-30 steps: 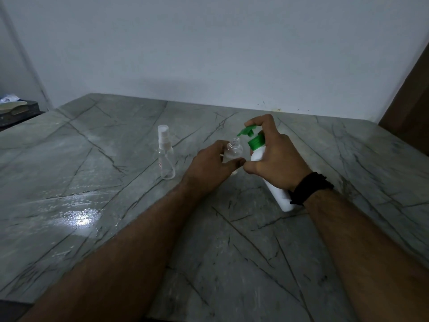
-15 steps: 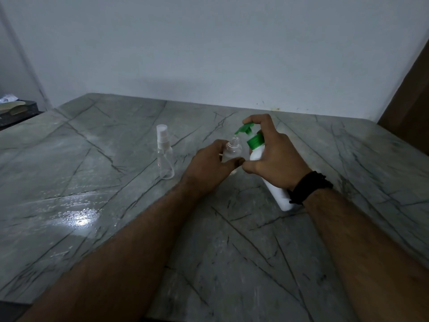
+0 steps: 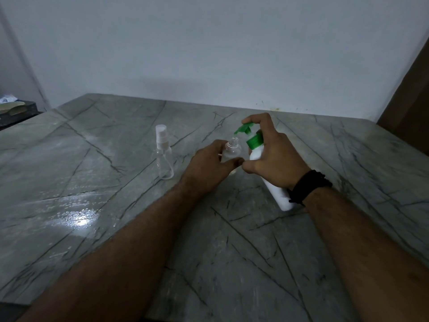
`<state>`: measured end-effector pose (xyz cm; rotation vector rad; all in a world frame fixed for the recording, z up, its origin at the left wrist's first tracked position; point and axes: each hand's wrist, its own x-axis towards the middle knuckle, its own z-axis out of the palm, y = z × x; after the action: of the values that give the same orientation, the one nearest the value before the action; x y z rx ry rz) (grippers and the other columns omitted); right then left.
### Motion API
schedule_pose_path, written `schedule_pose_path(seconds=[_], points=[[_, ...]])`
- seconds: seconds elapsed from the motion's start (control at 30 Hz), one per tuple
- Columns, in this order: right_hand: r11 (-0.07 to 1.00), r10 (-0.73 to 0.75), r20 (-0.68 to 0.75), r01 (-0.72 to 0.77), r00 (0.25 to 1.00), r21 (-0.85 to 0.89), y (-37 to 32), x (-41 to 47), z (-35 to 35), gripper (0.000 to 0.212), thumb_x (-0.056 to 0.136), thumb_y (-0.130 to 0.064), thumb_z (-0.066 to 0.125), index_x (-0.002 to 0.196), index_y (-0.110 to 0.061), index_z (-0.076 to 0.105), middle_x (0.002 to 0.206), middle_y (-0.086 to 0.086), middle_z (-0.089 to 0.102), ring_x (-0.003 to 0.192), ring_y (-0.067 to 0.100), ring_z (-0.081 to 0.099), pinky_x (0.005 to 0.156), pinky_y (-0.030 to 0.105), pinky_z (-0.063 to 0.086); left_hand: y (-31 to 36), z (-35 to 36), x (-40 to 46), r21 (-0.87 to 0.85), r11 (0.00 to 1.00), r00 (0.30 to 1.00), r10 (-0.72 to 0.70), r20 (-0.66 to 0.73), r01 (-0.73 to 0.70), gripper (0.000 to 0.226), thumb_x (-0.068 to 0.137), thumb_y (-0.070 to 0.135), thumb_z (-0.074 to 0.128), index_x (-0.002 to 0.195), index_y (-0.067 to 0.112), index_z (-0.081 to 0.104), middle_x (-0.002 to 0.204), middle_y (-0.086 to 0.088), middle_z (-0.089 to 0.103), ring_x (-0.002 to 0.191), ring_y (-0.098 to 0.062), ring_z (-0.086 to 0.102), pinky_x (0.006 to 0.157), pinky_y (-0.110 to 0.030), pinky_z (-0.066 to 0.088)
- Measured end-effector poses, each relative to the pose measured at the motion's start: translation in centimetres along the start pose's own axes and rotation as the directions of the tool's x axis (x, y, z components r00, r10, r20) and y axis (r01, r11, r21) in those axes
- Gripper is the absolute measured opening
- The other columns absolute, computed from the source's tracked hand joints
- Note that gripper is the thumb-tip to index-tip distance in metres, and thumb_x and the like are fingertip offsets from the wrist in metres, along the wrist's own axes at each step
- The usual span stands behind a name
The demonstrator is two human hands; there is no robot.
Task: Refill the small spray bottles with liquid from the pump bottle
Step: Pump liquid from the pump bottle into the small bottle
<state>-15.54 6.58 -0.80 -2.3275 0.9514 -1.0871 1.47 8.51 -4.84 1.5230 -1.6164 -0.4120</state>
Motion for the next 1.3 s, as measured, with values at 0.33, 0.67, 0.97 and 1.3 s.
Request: schedule_pose_path(seconds=[0.33,0.67,0.97,1.3], points=[[1.000,-0.001,0.002,0.001,1.000,-0.017,-0.03,0.05,0.19,0.079,0.063,-0.011,0.081,0.128,-0.031,0.041,0.091,-0.014,0.062,0.070,0.004,0.062,0.059,0.014,0.048,-0.10,0.06,0.10,0.007,1.000,1.000,-0.010,0.015,0.010,0.057,0.083,0.049,0.068,0.130,0.023,0.052,0.124,0.002,0.063,0.105,-0.012,0.060,0.088,-0.029,0.050],[1.000,0.006,-0.020,-0.007,1.000,-0.012,-0.05,-0.01,0.07,0.078,0.063,-0.012,0.082,0.127,-0.031,0.041,0.096,-0.011,0.063,0.072,0.007,0.062,0.060,0.016,0.049,-0.06,0.00,0.08,0.019,1.000,1.000,-0.004,0.010,0.004,0.059,0.082,0.049,0.069,0.131,0.022,0.051,0.124,0.002,0.063,0.105,-0.013,0.061,0.090,-0.032,0.051],[1.000,0.024,0.005,-0.024,1.000,-0.006,-0.10,0.16,0.05,0.073,0.064,-0.011,0.082,0.123,-0.028,0.042,0.097,-0.008,0.064,0.074,0.007,0.063,0.061,0.017,0.049,-0.45,0.16,0.31,0.020,1.000,1.000,0.001,0.010,-0.001,0.060,0.081,0.051,0.068,0.131,0.024,0.051,0.124,0.003,0.063,0.100,-0.008,0.059,0.082,-0.024,0.048],[1.000,0.029,0.024,-0.029,0.999,-0.003,-0.05,0.22,0.03,0.072,0.064,-0.009,0.082,0.122,-0.025,0.042,0.093,-0.011,0.061,0.072,0.007,0.063,0.058,0.013,0.046,-0.79,0.31,0.48,0.018,1.000,1.000,0.006,0.011,-0.006,0.059,0.081,0.051,0.068,0.131,0.024,0.052,0.125,0.003,0.063,0.099,-0.007,0.058,0.081,-0.023,0.047]])
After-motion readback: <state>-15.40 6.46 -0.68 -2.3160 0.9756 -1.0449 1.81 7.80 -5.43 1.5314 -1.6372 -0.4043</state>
